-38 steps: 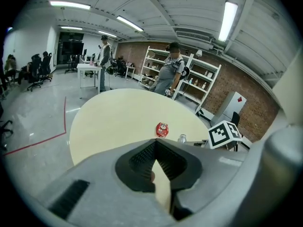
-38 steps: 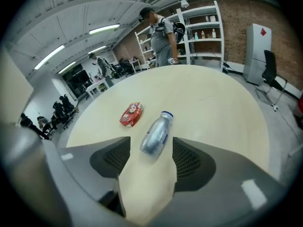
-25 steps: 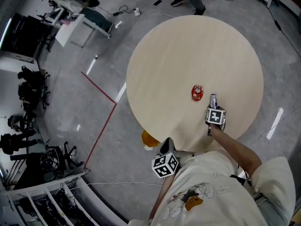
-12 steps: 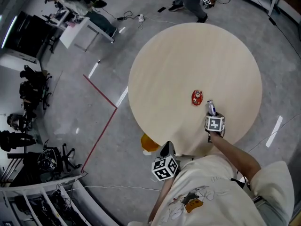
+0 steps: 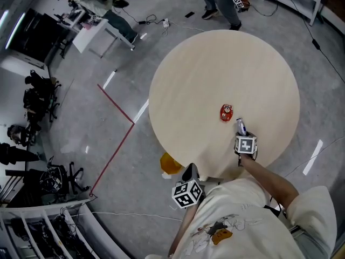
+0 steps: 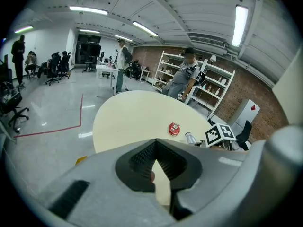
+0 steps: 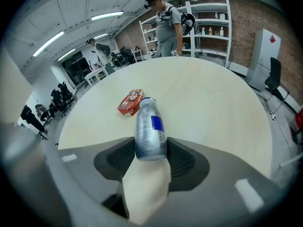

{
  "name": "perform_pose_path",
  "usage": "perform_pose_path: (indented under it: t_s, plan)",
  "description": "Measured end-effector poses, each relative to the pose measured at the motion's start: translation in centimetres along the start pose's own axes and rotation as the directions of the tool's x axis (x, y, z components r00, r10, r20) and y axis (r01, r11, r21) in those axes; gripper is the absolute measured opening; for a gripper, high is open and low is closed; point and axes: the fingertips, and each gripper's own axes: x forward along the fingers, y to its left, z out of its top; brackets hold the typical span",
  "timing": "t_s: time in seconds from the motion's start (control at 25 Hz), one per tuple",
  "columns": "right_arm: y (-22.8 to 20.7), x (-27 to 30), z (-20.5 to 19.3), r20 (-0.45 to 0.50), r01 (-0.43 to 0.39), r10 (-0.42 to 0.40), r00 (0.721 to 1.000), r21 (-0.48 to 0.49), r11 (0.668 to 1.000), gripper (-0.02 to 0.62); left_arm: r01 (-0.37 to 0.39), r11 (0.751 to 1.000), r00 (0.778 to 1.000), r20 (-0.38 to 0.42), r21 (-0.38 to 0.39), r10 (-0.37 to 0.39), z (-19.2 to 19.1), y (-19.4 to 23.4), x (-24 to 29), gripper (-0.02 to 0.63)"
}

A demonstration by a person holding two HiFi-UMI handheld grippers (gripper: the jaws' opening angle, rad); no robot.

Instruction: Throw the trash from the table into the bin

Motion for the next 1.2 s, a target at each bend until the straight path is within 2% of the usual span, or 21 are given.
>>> perform_pose_path:
  t_s: [0.52, 1.2]
  plan:
    - [3.2, -1.1, 0.0, -0.003, -0.075, 0.075, 0.997, -0.047, 0.996, 0.215, -0.012, 1.0, 1.0, 0.015, -0.028, 0.012, 0.2, 0.5, -1.3, 0.003]
    - [3.8, -1.9, -2.0, -0.02, -0.081, 0.08, 0.997, -0.068, 0.994, 0.215, -0.003, 0.998, 1.0, 0.015, -0.063, 0.004, -0.9, 1.5, -2.1, 0.003]
